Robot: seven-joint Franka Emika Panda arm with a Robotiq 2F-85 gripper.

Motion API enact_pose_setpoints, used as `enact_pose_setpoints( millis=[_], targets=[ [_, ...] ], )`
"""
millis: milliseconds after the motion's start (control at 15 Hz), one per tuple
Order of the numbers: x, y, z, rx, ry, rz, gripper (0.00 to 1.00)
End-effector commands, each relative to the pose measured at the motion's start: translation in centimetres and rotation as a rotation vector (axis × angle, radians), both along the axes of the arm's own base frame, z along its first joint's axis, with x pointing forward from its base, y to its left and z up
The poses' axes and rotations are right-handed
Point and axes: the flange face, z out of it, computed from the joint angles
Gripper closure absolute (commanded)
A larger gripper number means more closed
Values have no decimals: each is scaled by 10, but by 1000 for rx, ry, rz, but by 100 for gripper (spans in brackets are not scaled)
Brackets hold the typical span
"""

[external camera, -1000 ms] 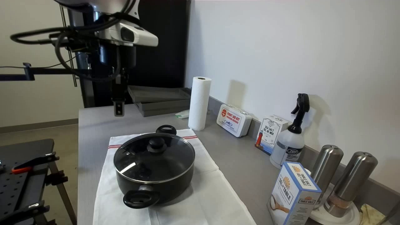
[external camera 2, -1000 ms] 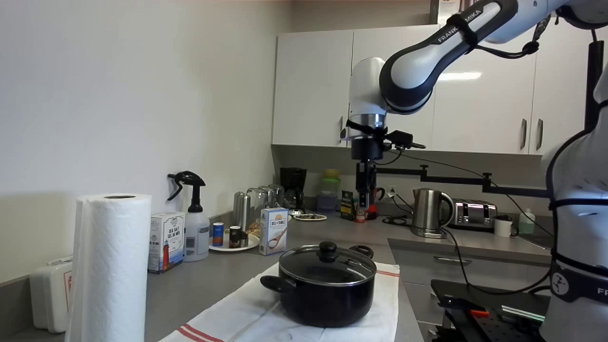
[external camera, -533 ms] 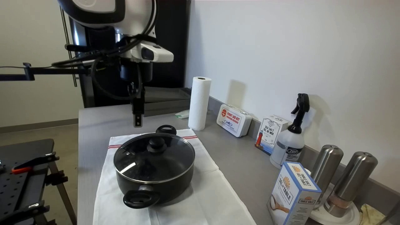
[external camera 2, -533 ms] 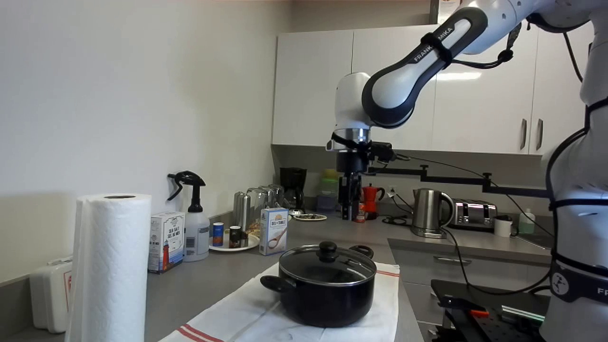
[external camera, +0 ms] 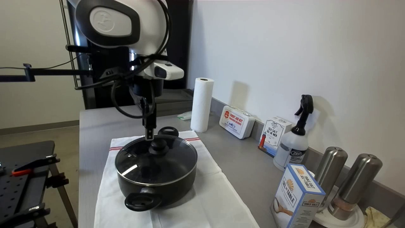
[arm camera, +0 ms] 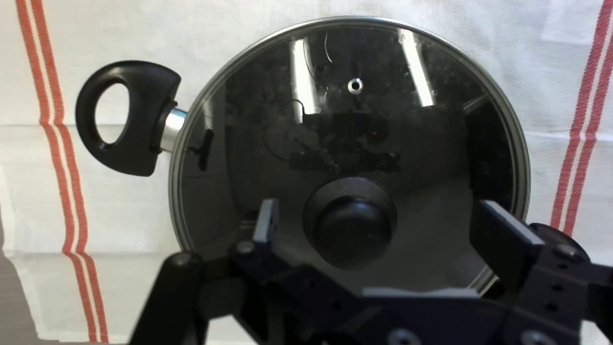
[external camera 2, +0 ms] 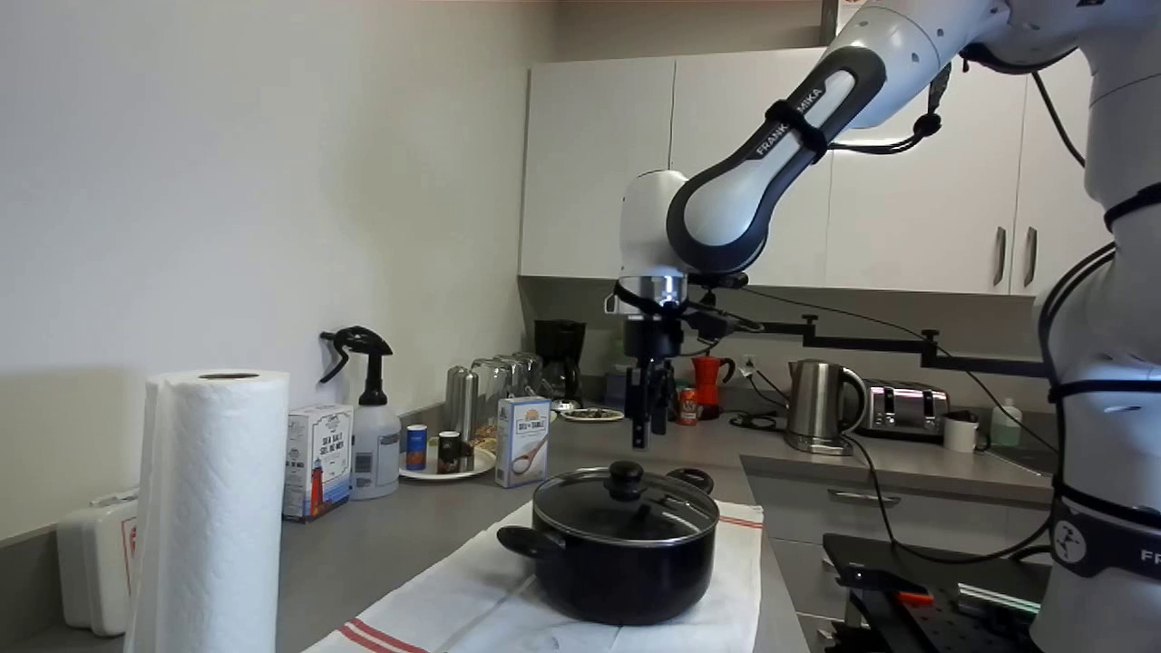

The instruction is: Remove the lid from the pot

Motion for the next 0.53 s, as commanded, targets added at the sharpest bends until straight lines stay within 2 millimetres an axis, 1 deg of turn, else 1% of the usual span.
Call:
enact_pose_setpoints(
  millis=[0, 467],
  targets=[
    [12, 0, -13, -2, -15, -8, 0],
    [19, -5, -31, 12, -39, -19, 0]
  ],
)
